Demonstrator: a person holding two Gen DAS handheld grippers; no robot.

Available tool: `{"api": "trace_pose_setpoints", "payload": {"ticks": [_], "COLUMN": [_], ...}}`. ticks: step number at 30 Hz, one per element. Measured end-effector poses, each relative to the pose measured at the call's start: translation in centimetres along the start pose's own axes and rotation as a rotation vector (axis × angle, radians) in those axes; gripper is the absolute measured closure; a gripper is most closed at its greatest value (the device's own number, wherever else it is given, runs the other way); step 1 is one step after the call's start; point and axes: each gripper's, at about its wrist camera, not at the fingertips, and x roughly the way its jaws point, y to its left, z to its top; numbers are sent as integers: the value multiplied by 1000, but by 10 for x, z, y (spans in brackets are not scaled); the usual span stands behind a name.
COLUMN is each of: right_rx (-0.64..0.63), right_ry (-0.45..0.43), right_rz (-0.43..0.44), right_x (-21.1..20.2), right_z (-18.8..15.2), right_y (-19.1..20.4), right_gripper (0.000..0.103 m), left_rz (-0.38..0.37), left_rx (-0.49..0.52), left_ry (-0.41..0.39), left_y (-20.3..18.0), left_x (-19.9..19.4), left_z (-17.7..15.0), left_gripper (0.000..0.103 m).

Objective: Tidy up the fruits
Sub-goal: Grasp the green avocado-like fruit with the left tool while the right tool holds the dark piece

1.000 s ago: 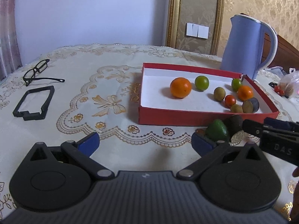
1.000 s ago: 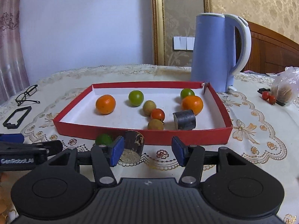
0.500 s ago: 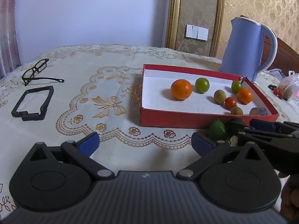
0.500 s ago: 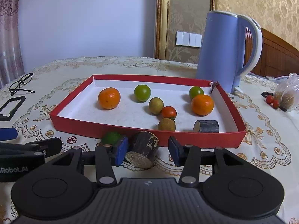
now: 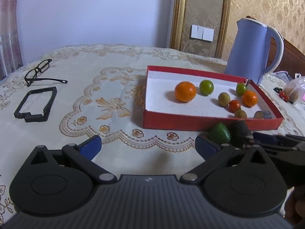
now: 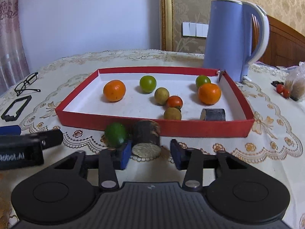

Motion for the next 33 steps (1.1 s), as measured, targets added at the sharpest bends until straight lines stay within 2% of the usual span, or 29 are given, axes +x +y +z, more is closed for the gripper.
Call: {"api": "trace_pose_setpoints", "payload": {"ticks": [7, 10, 15, 20, 23, 24, 31, 32, 33], "right_rx": [-37, -34, -38, 0, 22, 30, 81, 85, 89], "right_ry": [0, -24, -82, -106, -112, -114, -129, -130, -131], "right_rz": [18, 27, -13, -39, -43, -41, -8, -7, -4], "right_x": [4, -7, -32, -46, -49, -50, -53, -54, -54], "right_z": [-2, -2, -6, -11, -16, -17, -23, -24, -25], "right_y": [1, -2, -17, -42, -53, -56, -73, -75, -76], "right_gripper": [71, 71, 71, 71, 71, 71, 71, 71, 71], "left_rz": [3, -37, -139, -154, -131, -130, -58, -46, -35], "left_rx": [14, 10, 24, 59, 67, 69, 71, 77, 81], "left_ry": [-5, 6, 32, 54, 60, 67, 114, 115, 117], "left_y": [-3, -5, -22, -51, -64, -68, -84, -87, -89], "left_x": [-2, -3, -3, 7, 14, 18, 39, 41, 43], "left_z": [1, 3, 7, 8, 9, 9, 11, 11, 11], "left_gripper": [0, 0, 0, 0, 7, 13, 27, 31, 39]}}
